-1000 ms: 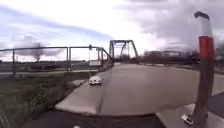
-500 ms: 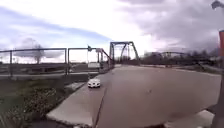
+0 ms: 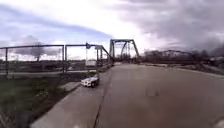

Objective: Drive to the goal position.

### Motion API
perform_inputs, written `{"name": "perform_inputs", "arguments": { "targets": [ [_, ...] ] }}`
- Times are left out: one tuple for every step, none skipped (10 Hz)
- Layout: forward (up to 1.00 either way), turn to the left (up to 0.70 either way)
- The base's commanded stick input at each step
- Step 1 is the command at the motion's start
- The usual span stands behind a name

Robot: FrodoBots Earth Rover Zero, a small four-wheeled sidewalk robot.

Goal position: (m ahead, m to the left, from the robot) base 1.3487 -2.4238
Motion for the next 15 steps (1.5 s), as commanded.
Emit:
{"name": "perform_inputs", "arguments": {
  "targets": [
    [0.0,0.0],
    [0.0,0.0],
    [0.0,0.0],
    [0.0,0.0],
    [0.07,0.0],
    [0.17,0.0],
    [0.23,0.0],
    [0.3,0.0],
    [0.39,0.0],
    [0.44,0.0],
    [0.45,0.0],
    [0.45,0.0],
    [0.45,0.0],
    [0.45,0.0],
    [0.45,0.0]
  ]
}}
